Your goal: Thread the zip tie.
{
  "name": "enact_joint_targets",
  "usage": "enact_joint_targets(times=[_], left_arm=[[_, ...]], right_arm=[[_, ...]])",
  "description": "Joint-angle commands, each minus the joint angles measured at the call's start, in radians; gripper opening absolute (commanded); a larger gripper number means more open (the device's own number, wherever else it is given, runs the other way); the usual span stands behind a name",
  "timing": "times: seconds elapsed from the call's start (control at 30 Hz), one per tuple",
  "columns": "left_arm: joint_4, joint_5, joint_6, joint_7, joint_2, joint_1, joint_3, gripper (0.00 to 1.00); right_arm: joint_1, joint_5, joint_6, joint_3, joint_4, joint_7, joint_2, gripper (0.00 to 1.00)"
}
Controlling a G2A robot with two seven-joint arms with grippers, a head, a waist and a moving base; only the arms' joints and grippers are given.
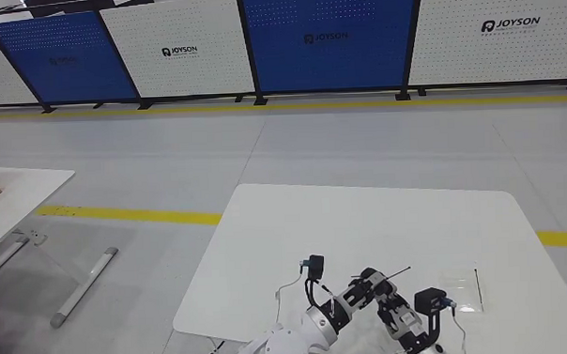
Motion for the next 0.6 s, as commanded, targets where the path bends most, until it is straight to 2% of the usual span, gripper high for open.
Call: enact_joint_targets(times=[0.0, 0.57], left_arm=[[-0.004, 0.001, 0.000, 0.001, 0.000, 0.000, 0.000, 0.00], [-0.064, 0.033, -0.013, 0.009, 0.004, 0.019, -0.012, 0.00]], right_arm=[[0.001, -0.001, 0.001, -0.001, 0.000, 0.001, 0.000, 0.00], [0.004, -0.020, 0.007, -0.012, 0.009, 0.006, 0.002, 0.00]])
